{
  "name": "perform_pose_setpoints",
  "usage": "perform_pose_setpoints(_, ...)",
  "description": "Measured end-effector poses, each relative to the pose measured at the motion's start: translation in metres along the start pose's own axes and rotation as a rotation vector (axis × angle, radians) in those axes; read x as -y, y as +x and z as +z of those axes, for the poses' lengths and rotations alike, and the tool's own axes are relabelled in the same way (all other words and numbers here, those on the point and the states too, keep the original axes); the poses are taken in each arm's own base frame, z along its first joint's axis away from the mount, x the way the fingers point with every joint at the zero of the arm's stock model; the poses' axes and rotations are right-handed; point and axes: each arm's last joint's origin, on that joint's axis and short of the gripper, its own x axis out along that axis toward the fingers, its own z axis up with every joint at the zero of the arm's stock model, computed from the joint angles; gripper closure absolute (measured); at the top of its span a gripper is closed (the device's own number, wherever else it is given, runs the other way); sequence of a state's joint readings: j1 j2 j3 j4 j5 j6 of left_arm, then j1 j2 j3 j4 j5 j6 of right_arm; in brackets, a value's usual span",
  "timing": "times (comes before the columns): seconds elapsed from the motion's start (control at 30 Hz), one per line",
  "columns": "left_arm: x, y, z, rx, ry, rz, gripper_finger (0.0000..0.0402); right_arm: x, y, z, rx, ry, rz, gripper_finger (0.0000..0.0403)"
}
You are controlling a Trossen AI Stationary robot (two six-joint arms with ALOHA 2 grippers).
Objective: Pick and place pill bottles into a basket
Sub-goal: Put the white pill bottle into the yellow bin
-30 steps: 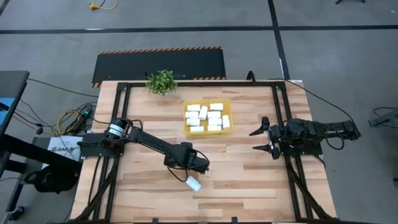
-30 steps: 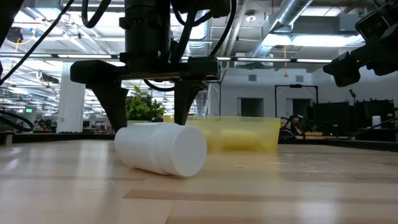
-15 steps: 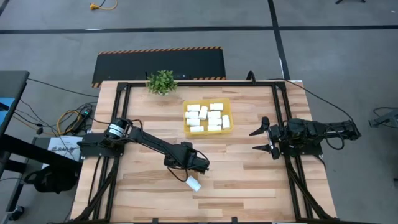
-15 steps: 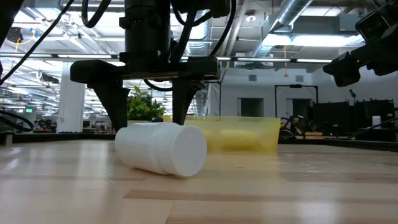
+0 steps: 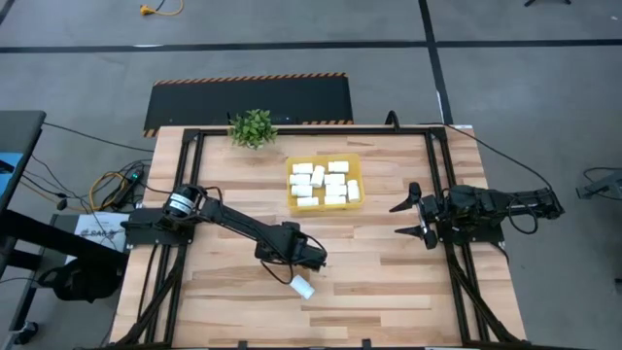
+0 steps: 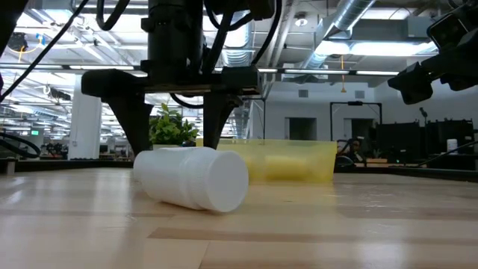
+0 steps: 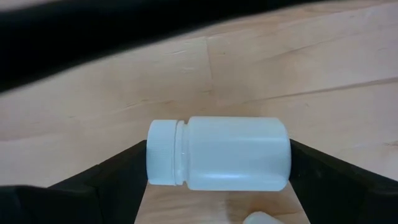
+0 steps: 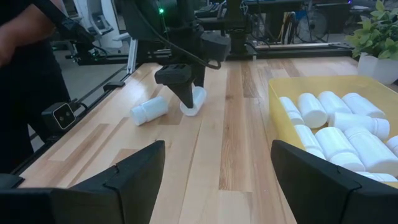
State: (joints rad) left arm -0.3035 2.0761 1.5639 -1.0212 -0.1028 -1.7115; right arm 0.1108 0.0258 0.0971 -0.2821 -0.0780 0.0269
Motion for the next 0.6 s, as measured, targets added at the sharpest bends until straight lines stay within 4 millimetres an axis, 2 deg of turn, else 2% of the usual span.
perform_pose_setpoints(0.3,0.009,-0.027,0.012,0.021,0.0,-0.01,0.0067,0.0,0.0,0.0,0.0,0.0,0.0,0.0117)
perform_pose_setpoints(0.43,0.018,-0.043,0.028,0.037,-0.023,-0.05,0.0067,0.0,0.0,0.0,0.0,0.0,0.0,0.0117)
perform_pose_setpoints(0.6,0.027,-0.069,0.061,0.068,-0.067,-0.106,0.0067,0.0,0.0,0.0,0.0,0.0,0.0,0.0117)
